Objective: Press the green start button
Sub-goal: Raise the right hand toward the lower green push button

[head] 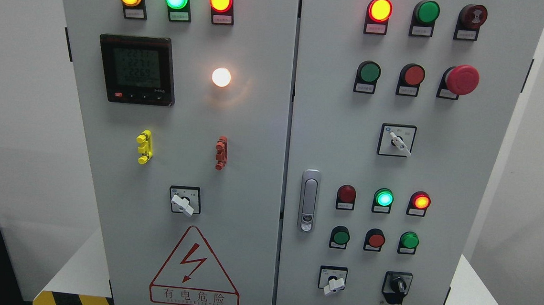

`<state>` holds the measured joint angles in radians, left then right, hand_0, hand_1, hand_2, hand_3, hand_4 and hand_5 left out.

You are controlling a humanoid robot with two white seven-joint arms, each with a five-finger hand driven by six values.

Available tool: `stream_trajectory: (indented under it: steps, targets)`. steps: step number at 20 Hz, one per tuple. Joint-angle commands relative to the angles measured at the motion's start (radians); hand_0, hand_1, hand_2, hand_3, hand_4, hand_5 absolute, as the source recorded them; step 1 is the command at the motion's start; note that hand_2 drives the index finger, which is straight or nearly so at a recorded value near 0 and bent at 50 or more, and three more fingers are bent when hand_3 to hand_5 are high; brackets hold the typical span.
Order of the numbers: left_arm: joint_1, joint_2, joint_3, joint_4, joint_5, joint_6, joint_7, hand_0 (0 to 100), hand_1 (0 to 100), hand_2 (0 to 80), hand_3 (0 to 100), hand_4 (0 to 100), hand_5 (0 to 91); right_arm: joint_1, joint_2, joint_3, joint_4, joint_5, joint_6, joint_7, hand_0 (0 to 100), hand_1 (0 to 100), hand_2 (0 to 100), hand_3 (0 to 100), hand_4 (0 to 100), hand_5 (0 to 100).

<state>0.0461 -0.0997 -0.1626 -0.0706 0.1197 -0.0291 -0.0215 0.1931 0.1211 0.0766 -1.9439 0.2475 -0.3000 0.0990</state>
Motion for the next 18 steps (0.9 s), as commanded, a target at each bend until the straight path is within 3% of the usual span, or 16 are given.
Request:
stream_trajectory:
  steps: [1,3,5,8,11,18]
  targets:
    - [0.0,0.0,0.0,0.0,0.0,0.0,0.0,12,56,0.0,0,0,0.0,-0.038,0.002,-0.061,0.02,0.162,-0.025,-0.004,25,28,0,37,30,7]
    - [0.0,0.0,0.0,0.0,0.0,0.0,0.0,12,56,0.0,0,0,0.0,-0.056,0.003,-0.083,0.026,0.229,-0.044,-0.015,24,27,0,42,36,14]
    - [0.0,0.0,0.0,0.0,0.0,0.0,0.0,12,56,0.0,0,0,0.0,-0.075,0.003,-0.11,0.026,0.309,-0.056,-0.025,18,29,0,49,48,31]
    - [0.0,0.0,0.0,0.0,0.0,0.0,0.0,12,56,0.0,0,0,0.0,-0.093,0.005,-0.135,0.026,0.422,-0.073,-0.071,33,31,0,53,54,41]
    - [0.0,0.0,0.0,0.0,0.0,0.0,0.0,12,56,0.0,0,0,0.0,-0.115,0.005,-0.156,0.034,0.499,-0.082,-0.093,42,31,0,55,57,47]
    - [0.0,0.0,0.0,0.0,0.0,0.0,0.0,12,56,0.0,0,0,0.0,-0.164,0.005,-0.163,0.066,0.634,-0.093,-0.104,47,32,0,56,58,50]
